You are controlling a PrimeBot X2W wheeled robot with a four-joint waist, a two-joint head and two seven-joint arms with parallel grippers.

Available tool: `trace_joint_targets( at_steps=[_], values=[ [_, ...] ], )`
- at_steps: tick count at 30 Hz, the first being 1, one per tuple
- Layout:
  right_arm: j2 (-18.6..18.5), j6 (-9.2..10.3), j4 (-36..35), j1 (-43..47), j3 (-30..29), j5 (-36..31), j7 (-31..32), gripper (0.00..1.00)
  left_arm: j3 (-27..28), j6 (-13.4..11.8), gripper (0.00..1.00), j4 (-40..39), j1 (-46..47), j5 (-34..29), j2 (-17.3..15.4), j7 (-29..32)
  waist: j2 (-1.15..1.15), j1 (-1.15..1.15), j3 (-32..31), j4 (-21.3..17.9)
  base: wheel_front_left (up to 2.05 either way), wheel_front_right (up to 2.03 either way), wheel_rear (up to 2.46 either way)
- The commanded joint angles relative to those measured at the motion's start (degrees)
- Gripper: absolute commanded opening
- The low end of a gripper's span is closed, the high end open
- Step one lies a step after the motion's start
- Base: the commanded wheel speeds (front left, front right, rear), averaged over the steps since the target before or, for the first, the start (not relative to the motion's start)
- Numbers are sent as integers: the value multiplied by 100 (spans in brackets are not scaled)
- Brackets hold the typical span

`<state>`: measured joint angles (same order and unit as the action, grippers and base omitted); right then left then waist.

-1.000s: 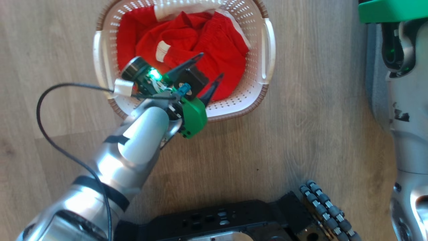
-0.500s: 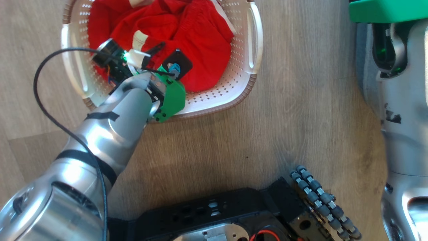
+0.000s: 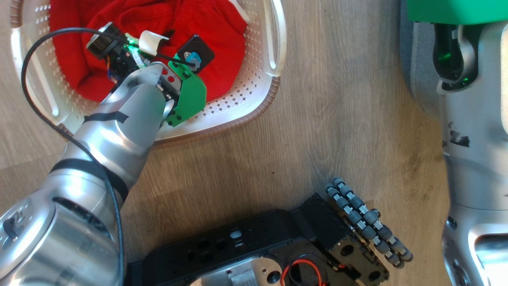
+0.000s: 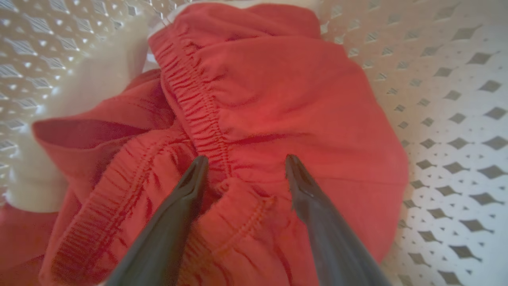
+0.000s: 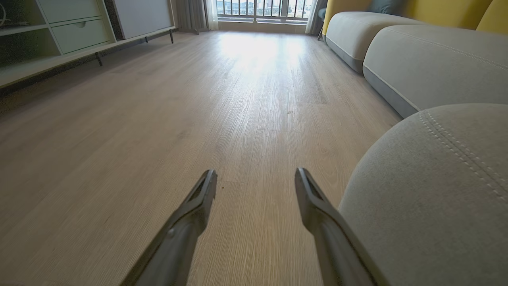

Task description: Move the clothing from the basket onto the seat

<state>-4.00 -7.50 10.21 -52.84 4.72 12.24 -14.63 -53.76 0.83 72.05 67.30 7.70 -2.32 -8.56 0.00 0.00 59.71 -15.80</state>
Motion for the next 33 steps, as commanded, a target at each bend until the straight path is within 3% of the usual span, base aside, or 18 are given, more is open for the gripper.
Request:
trace_joint_targets(
  at_steps=[1,13,14,15,16,24,33],
  values=[
    [85,1,-221,120,70,35,-37,100,24,-2,100,0,-20,40,-56,50,0,0,25,-36,0,0,0],
    [110,1,-507,227,114,61,-37,100,32,-20,100,140,-18,217,-56,471,0,0,106,-106,0,0,0],
    [111,1,-512,230,111,66,-37,100,32,-24,66,146,-23,233,-56,514,0,0,111,-106,0,0,0],
    [111,1,-514,234,111,75,-37,100,34,-22,25,150,-28,250,-56,536,0,0,114,-106,0,0,0],
    [111,1,-518,237,114,87,-37,100,49,-15,0,154,-37,282,-59,556,0,0,114,-107,0,0,0],
    [112,1,-484,128,157,157,-37,100,123,40,0,170,-56,466,-103,409,0,0,12,-129,0,0,0],
    [111,1,-329,-44,201,73,-37,100,304,113,0,134,-106,791,-82,-152,0,0,-340,31,0,0,0]
  ],
)
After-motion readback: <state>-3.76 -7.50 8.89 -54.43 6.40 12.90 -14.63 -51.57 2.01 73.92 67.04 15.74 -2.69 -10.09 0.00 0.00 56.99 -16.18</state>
